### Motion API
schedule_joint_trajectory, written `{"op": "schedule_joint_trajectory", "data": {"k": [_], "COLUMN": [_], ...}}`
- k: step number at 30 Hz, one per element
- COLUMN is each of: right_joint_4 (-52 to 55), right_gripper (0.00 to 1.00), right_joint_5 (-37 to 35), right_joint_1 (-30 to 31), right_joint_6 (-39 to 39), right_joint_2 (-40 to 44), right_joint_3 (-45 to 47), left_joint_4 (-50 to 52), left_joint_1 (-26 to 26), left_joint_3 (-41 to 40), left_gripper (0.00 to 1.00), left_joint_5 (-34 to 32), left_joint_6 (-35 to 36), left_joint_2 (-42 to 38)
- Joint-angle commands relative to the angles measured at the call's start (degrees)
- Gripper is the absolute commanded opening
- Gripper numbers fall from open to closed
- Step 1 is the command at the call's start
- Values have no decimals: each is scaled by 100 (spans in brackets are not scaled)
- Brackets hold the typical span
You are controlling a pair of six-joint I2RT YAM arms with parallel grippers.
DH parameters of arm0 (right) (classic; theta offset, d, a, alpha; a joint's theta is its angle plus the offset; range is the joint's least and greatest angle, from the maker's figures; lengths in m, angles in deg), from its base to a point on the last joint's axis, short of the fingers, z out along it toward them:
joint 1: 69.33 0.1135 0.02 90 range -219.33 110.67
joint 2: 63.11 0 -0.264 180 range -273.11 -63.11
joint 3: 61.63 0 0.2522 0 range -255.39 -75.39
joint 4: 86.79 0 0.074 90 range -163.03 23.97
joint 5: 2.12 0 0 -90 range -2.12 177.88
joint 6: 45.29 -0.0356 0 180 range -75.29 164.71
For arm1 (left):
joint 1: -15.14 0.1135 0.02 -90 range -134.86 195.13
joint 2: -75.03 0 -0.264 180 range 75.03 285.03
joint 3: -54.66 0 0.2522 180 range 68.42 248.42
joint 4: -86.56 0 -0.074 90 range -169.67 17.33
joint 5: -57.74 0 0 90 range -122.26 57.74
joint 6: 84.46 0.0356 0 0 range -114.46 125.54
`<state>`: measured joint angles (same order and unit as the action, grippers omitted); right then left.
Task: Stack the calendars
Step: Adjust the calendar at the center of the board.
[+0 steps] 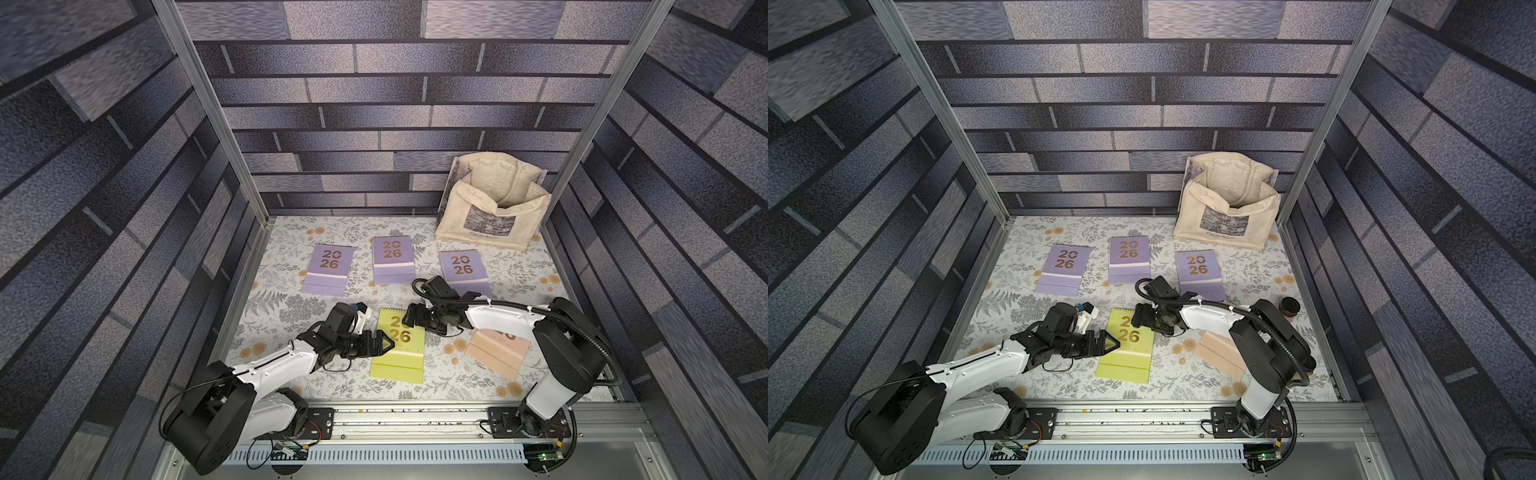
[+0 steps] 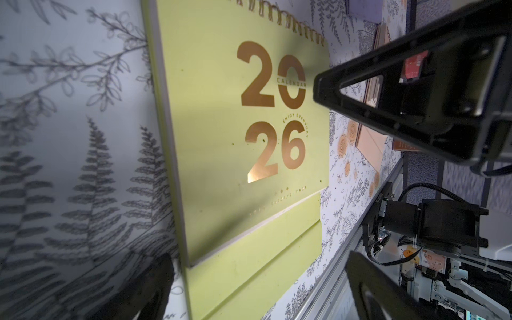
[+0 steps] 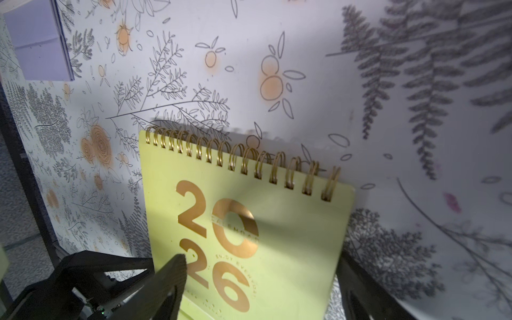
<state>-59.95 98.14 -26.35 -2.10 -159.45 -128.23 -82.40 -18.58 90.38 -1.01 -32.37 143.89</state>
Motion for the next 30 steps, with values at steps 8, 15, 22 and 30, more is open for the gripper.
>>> {"op": "schedule_joint_trajectory", "data": {"k": [8, 15, 22, 30], "right_joint_4": [195, 195, 528, 1274], "right_gripper": [86, 86, 87, 87], "right_joint_5": [-73, -59, -294, -851], "right_joint_1": [-38, -36, -70, -312], "right_joint_6": [70, 97, 98, 257], "right_joint_2": [-223, -398, -338, 710], "right_joint_3": [-99, -338, -432, 16], "left_joint_4": [18, 51, 368, 1072], "left_joint_1": [-152, -153, 12, 727], "left_joint_3": [72, 138, 329, 827], "left_gripper": [100, 100, 100, 100], "left_joint_5": [-57, -110, -219, -680], "left_joint_6": [63, 99, 342, 715], "left_joint_2": [156, 175, 209, -9]}}
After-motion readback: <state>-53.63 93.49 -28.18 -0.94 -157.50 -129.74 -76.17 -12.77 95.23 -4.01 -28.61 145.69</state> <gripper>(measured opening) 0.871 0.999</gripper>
